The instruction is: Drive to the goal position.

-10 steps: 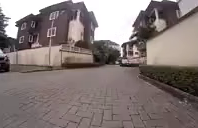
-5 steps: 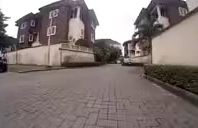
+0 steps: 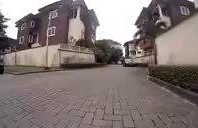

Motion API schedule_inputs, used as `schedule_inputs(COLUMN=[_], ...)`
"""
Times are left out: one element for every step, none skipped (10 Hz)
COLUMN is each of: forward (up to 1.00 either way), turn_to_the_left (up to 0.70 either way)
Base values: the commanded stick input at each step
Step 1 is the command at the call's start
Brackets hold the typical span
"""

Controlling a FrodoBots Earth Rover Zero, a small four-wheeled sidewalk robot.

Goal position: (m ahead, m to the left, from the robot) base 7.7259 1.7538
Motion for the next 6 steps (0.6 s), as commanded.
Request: schedule_inputs(forward=[0.70, 0.70, 0.70, 0.70, 0.70, 0.70], turn_to_the_left=[0.00, 0.00, 0.00, 0.00, 0.00, 0.00])
